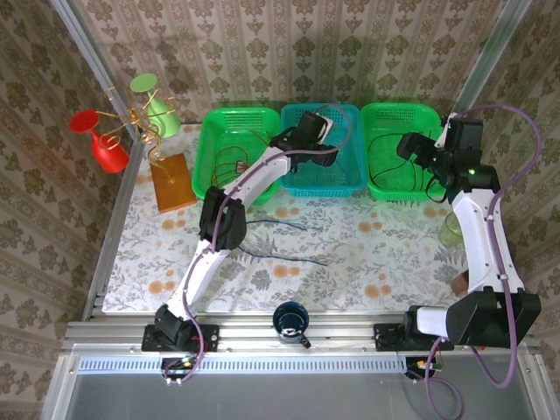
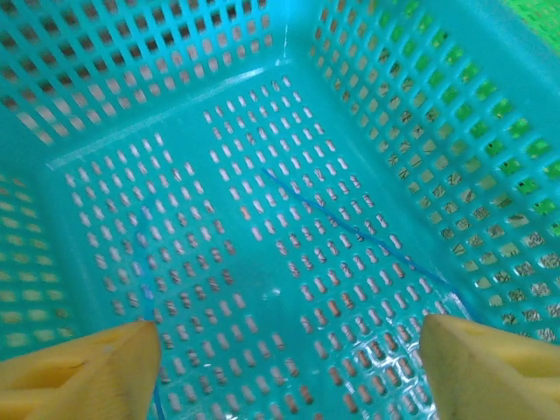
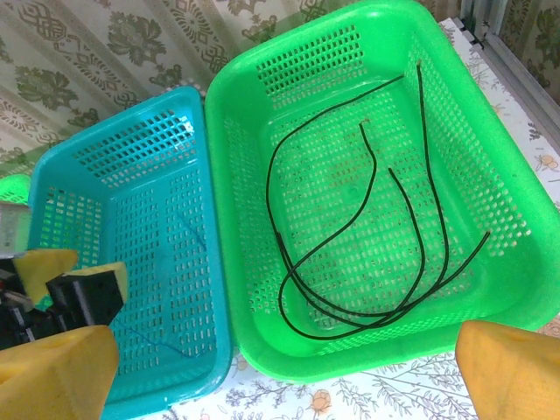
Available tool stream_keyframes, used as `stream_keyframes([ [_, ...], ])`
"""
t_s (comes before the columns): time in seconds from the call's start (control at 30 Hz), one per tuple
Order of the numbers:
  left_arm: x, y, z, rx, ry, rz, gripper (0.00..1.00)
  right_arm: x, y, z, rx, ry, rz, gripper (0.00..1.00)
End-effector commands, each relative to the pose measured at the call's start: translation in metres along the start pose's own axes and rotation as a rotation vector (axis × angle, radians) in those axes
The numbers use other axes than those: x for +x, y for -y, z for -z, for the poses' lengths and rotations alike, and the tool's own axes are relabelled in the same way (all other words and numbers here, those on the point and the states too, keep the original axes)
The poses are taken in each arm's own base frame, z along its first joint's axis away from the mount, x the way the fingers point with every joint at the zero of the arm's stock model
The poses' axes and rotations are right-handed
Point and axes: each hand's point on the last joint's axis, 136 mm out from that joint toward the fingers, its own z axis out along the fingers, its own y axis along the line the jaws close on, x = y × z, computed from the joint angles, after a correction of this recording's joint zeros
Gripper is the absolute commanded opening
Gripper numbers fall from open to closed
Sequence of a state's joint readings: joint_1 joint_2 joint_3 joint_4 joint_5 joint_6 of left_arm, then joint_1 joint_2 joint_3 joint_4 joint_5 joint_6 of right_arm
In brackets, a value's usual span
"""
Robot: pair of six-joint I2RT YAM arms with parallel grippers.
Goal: Untangle the cables
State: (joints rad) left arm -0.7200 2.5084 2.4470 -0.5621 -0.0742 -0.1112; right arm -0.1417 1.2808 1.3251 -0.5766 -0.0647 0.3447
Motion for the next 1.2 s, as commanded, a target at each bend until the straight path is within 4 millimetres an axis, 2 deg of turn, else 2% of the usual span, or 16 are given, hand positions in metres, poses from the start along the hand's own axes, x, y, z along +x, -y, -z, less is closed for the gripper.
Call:
stream_keyframes([
  [0.0,-0.072,0.004,0.084,-0.059,0.17,-0.1,0.85,0.007,-0.001,0.011,-0.022,-0.009,-0.015,1.0],
  [0.2,-0.082,0.012,0.138,-0.072,0.171,-0.14,0.89,0.025,0.001,0.023,-0.034,-0.03,-0.035,1.0],
  [0.3,-0.068,0.026,0.16,-0.039,0.138,-0.185,0.89,0.043,-0.001,0.027,-0.061,-0.061,-0.059,1.0],
  [0.43,-0.024,0.043,0.178,0.027,0.068,-0.198,0.87,0.071,-0.002,0.028,-0.084,-0.123,-0.074,0.99],
  [0.57,0.02,0.063,0.198,0.089,0.074,-0.204,0.84,0.1,-0.003,0.031,-0.1,-0.189,-0.088,0.98],
  [0.73,0.076,0.101,0.221,0.252,0.095,-0.173,0.74,0.128,0.003,0.032,-0.107,-0.198,-0.075,0.99],
  [0.83,0.113,0.117,0.222,0.323,0.034,-0.156,0.72,0.135,0.011,0.033,-0.083,-0.195,-0.07,1.0],
  [1.0,0.171,0.143,0.199,0.4,-0.117,-0.17,0.71,0.137,0.008,0.033,-0.097,-0.204,-0.06,1.0],
  [1.17,0.205,0.159,0.172,0.388,-0.255,-0.179,0.7,0.133,0.007,0.031,-0.096,-0.197,-0.066,1.0],
])
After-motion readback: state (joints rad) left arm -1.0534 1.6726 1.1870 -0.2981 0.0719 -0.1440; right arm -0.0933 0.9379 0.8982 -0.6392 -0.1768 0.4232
